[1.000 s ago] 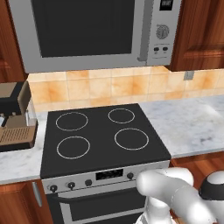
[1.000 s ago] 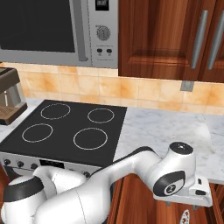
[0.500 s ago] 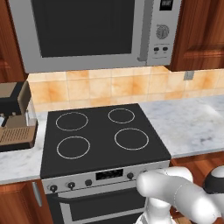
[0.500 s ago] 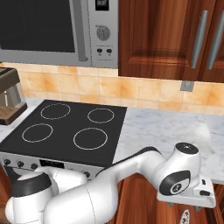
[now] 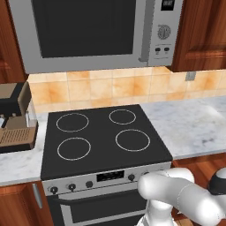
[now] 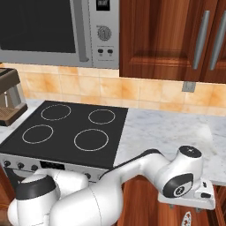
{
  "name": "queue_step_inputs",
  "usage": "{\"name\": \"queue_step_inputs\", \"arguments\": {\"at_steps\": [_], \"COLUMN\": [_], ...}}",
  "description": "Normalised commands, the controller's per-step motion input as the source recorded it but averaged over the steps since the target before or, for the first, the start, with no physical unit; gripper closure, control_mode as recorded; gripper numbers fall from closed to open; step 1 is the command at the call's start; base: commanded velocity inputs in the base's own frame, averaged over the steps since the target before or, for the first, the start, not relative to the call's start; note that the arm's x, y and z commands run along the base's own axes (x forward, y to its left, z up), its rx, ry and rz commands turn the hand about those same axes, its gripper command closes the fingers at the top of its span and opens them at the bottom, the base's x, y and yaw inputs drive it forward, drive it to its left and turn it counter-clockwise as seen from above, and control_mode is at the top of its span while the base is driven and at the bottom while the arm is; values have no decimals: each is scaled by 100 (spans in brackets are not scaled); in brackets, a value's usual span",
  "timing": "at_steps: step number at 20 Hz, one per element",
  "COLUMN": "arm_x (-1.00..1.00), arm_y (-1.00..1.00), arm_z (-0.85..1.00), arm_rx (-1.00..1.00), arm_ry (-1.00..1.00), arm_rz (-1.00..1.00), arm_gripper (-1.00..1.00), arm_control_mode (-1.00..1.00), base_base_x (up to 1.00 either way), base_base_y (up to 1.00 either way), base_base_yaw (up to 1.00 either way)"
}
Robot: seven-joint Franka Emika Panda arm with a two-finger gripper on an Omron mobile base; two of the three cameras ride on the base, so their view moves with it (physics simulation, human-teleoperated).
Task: Take the tongs from the drawer on the right and place them on the dining counter next to the tray containing the hot dog.
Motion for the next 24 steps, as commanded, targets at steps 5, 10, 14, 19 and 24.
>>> {"name": "queue_step_inputs", "arguments": {"at_steps": [5, 10, 14, 19, 24], "arm_x": [18, 8, 1, 1, 17], "arm_y": [5, -17, -59, -39, 1], "arm_z": [-3, -11, -16, -3, 0], "arm_rx": [1, 10, 13, 10, 0], "arm_ry": [-3, 0, 0, 0, 3], "arm_rz": [0, 0, -1, -1, 0], "arm_gripper": [-100, -100, -100, -100, -100], "arm_control_mode": [-100, -100, -100, -100, -100], "base_base_x": [0, 0, 0, 0, 0], "base_base_y": [0, 0, 0, 0, 0], "base_base_yaw": [0, 0, 0, 0, 0]}}
